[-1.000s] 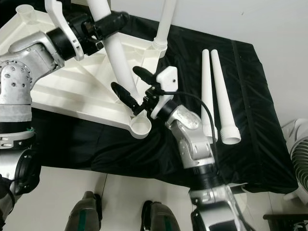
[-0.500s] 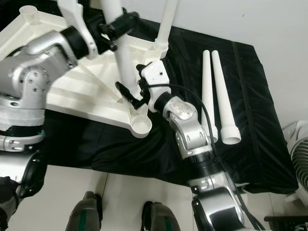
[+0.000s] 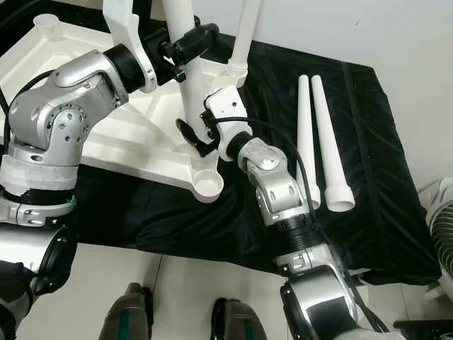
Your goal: Building children table
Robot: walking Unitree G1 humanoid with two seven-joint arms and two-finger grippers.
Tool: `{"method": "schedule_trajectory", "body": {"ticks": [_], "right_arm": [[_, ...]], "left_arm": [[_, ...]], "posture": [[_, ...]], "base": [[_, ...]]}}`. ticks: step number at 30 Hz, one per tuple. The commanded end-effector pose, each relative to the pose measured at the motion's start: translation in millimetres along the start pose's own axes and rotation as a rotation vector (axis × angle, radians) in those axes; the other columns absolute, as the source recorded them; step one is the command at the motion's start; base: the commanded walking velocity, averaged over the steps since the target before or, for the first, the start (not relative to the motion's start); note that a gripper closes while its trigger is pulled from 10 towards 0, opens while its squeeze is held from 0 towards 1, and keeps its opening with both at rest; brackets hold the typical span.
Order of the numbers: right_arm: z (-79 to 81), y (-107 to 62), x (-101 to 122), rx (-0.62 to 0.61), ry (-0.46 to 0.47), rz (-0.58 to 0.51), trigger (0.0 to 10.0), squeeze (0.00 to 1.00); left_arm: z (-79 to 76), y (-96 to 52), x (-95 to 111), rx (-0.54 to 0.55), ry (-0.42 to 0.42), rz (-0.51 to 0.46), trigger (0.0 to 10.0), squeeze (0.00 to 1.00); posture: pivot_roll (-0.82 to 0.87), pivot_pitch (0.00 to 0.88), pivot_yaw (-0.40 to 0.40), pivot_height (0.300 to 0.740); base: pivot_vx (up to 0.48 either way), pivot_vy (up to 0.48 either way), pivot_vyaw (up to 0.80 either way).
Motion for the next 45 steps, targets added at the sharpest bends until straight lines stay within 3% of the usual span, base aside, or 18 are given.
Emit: {"method": "schedule_trajectory", "body": {"ticks": [1,9,10,12,13,14,15,16,20,21,35,36,37,38,45], "right_arm": [[-0.1,2.2,-1,-0.004,-0.009,0.022,10.0,0.0],[2.9,7.6,13,-0.005,0.009,-0.012,10.0,0.0],[0.6,5.8,11,-0.027,0.04,-0.007,7.2,0.0],[-1.1,5.4,8,-0.043,0.052,0.003,7.2,0.0],[-2.3,5.1,6,-0.056,0.059,0.007,5.6,0.0],[-2.3,5.1,6,-0.056,0.059,0.007,5.6,0.0],[-2.2,4.6,5,-0.059,0.066,0.01,0.9,0.0],[-1.8,4.6,5,-0.06,0.076,0.014,0.0,0.0],[-1.4,4.3,2,-0.068,0.099,0.032,0.0,0.0],[-1.7,3.9,-1,-0.075,0.099,0.046,10.0,0.0],[-3.2,2.7,-8,-0.101,0.098,0.089,10.0,0.0],[-4.0,2.5,-8,-0.108,0.099,0.091,1.4,0.0],[-4.0,2.5,-8,-0.108,0.099,0.091,1.4,0.0],[-5.1,2.4,-8,-0.114,0.104,0.09,0.0,0.0],[-9.0,2.5,-6,-0.123,0.093,0.078,0.0,0.0]], "left_arm": [[-10.5,4.4,5,-0.045,0.036,-0.022,10.0,0.0],[-14.7,9.4,4,-0.066,0.036,-0.029,10.0,0.0],[-16.2,10.4,4,-0.07,0.034,-0.032,10.0,0.0],[-16.4,10.7,4,-0.071,0.033,-0.033,10.0,0.0],[-16.4,10.8,4,-0.072,0.033,-0.034,10.0,0.0],[-16.4,10.8,4,-0.072,0.033,-0.034,10.0,0.0],[-16.8,11.0,4,-0.074,0.031,-0.035,10.0,0.0],[-17.0,11.2,4,-0.076,0.03,-0.036,10.0,0.0],[-18.8,12.4,5,-0.085,0.033,-0.039,10.0,0.0],[-19.1,12.8,6,-0.087,0.036,-0.041,10.0,0.0],[-22.4,14.5,8,-0.104,0.043,-0.05,10.0,0.0],[-22.5,14.6,8,-0.105,0.043,-0.049,10.0,0.0],[-22.5,14.6,8,-0.105,0.043,-0.049,10.0,0.0],[-22.8,14.8,8,-0.106,0.042,-0.049,10.0,0.0],[-28.3,15.5,3,-0.13,0.043,-0.035,10.0,0.0]], "posture": [[0.1,0.071,-0.051,0.74],[0.09,0.054,-0.044,0.74],[0.09,0.049,-0.044,0.74],[0.09,0.047,-0.043,0.74],[0.09,0.046,-0.042,0.74],[0.09,0.046,-0.042,0.74],[0.09,0.044,-0.04,0.74],[0.08,0.041,-0.038,0.74],[0.08,0.036,-0.036,0.74],[0.08,0.031,-0.031,0.74],[0.08,0.03,-0.026,0.74],[0.08,0.03,-0.026,0.74],[0.08,0.03,-0.026,0.74],[0.08,0.03,-0.025,0.74],[0.08,0.034,-0.019,0.74]], "base": [[0.0,0.0,0.0],[0.0,0.0,0.0],[0.0,0.0,0.0],[0.0,0.0,0.0],[0.0,0.0,0.0],[0.0,0.0,0.0],[0.0,0.0,0.0],[0.0,0.0,0.0],[0.0,0.0,0.0],[0.0,0.0,0.0],[0.0,0.0,0.0],[0.0,0.0,0.0],[0.0,0.0,0.0],[0.0,0.0,0.0],[0.0,0.0,0.0]]}}
Point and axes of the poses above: a point about 5 cm out from each wrist's last joint towards the gripper, its own y axis pointing out of the wrist towards the gripper, its own x axis along the axis of the wrist's last joint, z = x × y, the point moved 4 cm from there along y, pointing out of the wrist towards the gripper, and after that the axes turned 5 degrees about -y, right-handed, at the moved point
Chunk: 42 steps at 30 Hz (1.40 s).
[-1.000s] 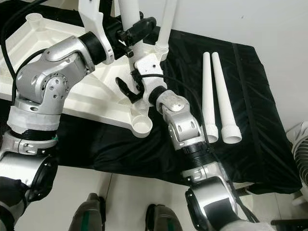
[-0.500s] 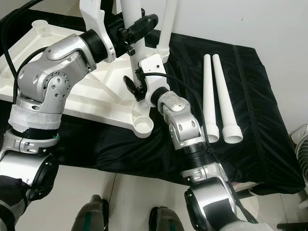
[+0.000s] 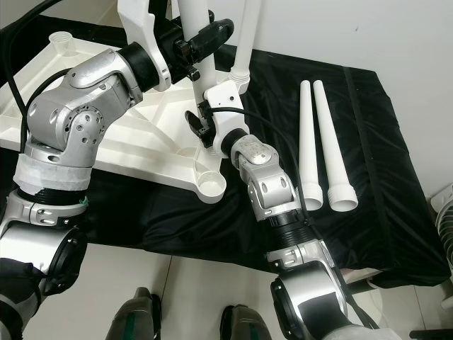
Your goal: Building children table
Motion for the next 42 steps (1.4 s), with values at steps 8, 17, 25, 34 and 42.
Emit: {"method": "schedule_trajectory", "body": {"ticks": [8,17,25,34,42], "right_arm": [[-11.1,-2.6,-1,-0.074,0.086,-0.006,10.0,0.0],[-12.7,-2.0,1,-0.121,0.206,-0.036,10.0,0.0],[-39.1,-7.7,0,-0.272,0.251,-0.045,10.0,0.0],[-64.6,-26.6,-13,-0.436,0.203,-0.038,10.0,0.0],[-64.4,-37.2,-9,-0.396,0.207,-0.109,10.0,0.0]], "left_arm": [[-20.7,6.0,5,-0.138,-0.074,-0.024,10.0,1.0],[-22.5,-2.1,20,-0.182,-0.148,-0.119,10.0,0.0],[2.4,-18.7,6,0.012,-0.212,-0.18,10.0,0.0],[28.0,-51.9,-45,0.192,-0.199,0.025,10.0,0.0],[24.6,-72.7,-97,0.223,-0.102,0.177,10.0,0.0]], "posture": [[0.08,0.044,-0.008,0.74],[0.07,0.042,-0.012,0.74],[0.05,0.041,-0.006,0.74],[0.07,0.033,0.038,0.74],[0.06,0.04,0.035,0.74]], "base": [[0.0,0.0,0.0],[0.0,0.0,0.0],[0.0,0.0,0.0],[0.0,0.0,0.0],[0.0,0.0,0.0]]}}
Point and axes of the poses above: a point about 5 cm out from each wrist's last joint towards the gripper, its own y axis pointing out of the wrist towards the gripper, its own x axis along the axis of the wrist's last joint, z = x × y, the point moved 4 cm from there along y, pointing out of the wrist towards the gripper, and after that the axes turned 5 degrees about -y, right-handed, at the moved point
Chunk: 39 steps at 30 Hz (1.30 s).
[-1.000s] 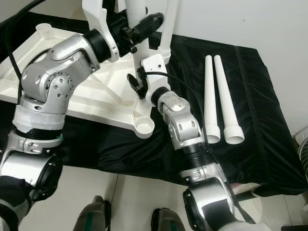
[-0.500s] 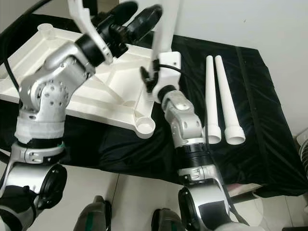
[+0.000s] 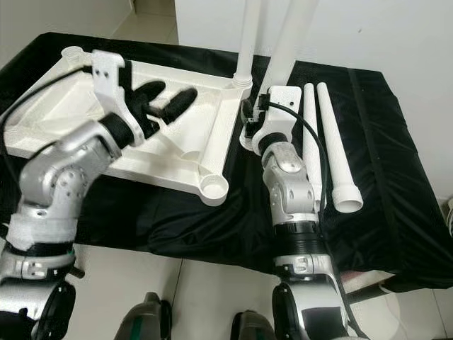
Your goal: Building children table
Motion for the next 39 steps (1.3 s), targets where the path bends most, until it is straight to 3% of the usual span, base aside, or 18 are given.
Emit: {"method": "schedule_trajectory", "body": {"ticks": [1,2,3,4,5,8,10,14,30,39], "right_arm": [[-0.3,-4.0,8,0.008,0.025,-0.05,10.0,0.0],[-0.3,-4.0,8,0.008,0.025,-0.05,10.0,0.0],[0.1,-6.7,9,0.01,0.044,-0.057,10.0,0.0],[0.1,-6.7,9,0.01,0.044,-0.057,10.0,0.0],[1.3,-9.4,10,0.014,0.063,-0.064,10.0,0.0],[3.2,-12.0,10,0.021,0.074,-0.068,10.0,0.0],[6.7,-17.8,11,0.048,0.061,-0.09,10.0,0.0],[6.2,-20.8,14,0.059,0.046,-0.113,10.0,0.0],[3.2,-27.0,21,0.089,0.008,-0.157,10.0,0.0],[6.4,-34.6,23,0.079,0.009,-0.163,10.0,0.0]], "left_arm": [[0.3,-4.8,-27,-0.021,0.105,0.083,10.0,0.0],[0.3,-4.8,-27,-0.021,0.105,0.083,10.0,0.0],[1.1,-9.1,-44,-0.032,0.187,0.133,10.0,0.0],[1.1,-9.1,-44,-0.032,0.187,0.133,10.0,0.0],[0.7,-14.3,-60,-0.057,0.238,0.188,10.0,0.0],[-0.7,-19.3,-72,-0.084,0.264,0.229,10.0,0.0],[-9.3,-34.4,-103,-0.173,0.332,0.342,10.0,0.0],[-15.5,-46.8,-123,-0.243,0.36,0.429,10.0,0.0],[-15.7,-53.2,-141,-0.338,0.451,0.501,10.0,0.0],[-11.7,-26.5,-148,-0.249,0.448,0.497,10.0,0.0]], "posture": [[0.06,0.043,0.028,0.74],[0.06,0.043,0.028,0.74],[0.05,0.043,0.027,0.74],[0.05,0.043,0.027,0.74],[0.05,0.045,0.029,0.74],[0.04,0.046,0.033,0.74],[0.04,0.042,0.037,0.74],[0.03,0.038,0.042,0.74],[0.02,0.019,0.077,0.74],[-0.01,0.061,0.095,0.74]], "base": [[0.0,0.0,0.0],[0.0,0.0,0.0],[0.0,0.0,0.0],[0.0,0.0,0.0],[0.0,0.0,0.0],[0.0,0.0,0.0],[0.0,0.0,0.0],[0.0,0.0,0.0],[0.0,0.0,0.0],[0.0,0.0,0.0]]}}
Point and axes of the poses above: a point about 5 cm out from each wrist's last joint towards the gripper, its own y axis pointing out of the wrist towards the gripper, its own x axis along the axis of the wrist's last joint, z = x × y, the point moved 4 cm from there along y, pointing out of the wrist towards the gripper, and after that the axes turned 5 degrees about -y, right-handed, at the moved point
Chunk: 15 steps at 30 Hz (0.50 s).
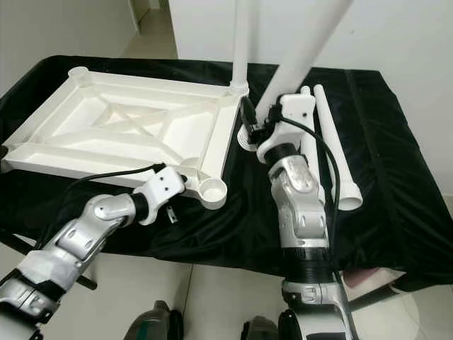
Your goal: Building children table
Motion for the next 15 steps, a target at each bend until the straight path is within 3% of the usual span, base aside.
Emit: {"method": "schedule_trajectory", "body": {"ticks": [1,9,15], "right_arm": [[2.7,-1.4,5,0.004,-0.005,-0.015,10.0,0.0],[1.6,-5.1,5,-0.003,-0.004,-0.008,10.0,0.0],[2.4,-11.7,4,-0.009,0.006,0.006,10.0,0.0]], "left_arm": [[5.5,3.4,-6,0.067,-0.008,0.027,10.0,0.0],[6.0,9.3,-4,0.068,-0.007,0.021,10.0,0.0],[2.9,19.9,9,0.056,-0.013,-0.017,10.0,0.0]], "posture": [[-0.01,0.066,0.095,0.74],[-0.02,0.095,0.097,0.74],[-0.02,0.141,0.105,0.74]], "base": [[0.0,0.0,0.0],[0.0,0.0,0.0],[0.0,0.0,0.0]]}}
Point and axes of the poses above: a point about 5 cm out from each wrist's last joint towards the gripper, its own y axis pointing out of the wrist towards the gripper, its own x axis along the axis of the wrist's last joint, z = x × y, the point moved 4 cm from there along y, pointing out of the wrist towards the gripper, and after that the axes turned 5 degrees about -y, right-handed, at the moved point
